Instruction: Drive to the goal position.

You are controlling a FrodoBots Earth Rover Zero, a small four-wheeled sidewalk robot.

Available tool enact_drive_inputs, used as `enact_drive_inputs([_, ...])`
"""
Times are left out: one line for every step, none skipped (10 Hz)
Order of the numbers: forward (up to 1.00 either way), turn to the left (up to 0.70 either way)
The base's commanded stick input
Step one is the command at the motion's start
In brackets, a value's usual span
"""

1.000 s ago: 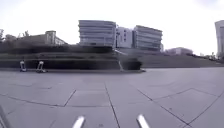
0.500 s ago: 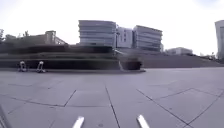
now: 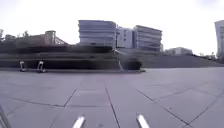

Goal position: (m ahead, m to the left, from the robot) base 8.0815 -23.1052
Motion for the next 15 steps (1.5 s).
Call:
enact_drive_inputs([1.0,-0.27])
enact_drive_inputs([1.0,-0.27])
enact_drive_inputs([0.25,-0.4])
enact_drive_inputs([0.0,-0.45])
enact_drive_inputs([0.0,-0.45])
enact_drive_inputs([0.11,-0.43])
enact_drive_inputs([0.82,-0.3])
enact_drive_inputs([1.0,-0.27])
enact_drive_inputs([1.0,-0.27])
enact_drive_inputs([1.0,-0.27])
enact_drive_inputs([1.0,-0.27])
enact_drive_inputs([1.0,-0.27])
enact_drive_inputs([1.0,-0.27])
enact_drive_inputs([1.0,-0.27])
enact_drive_inputs([1.0,-0.27])
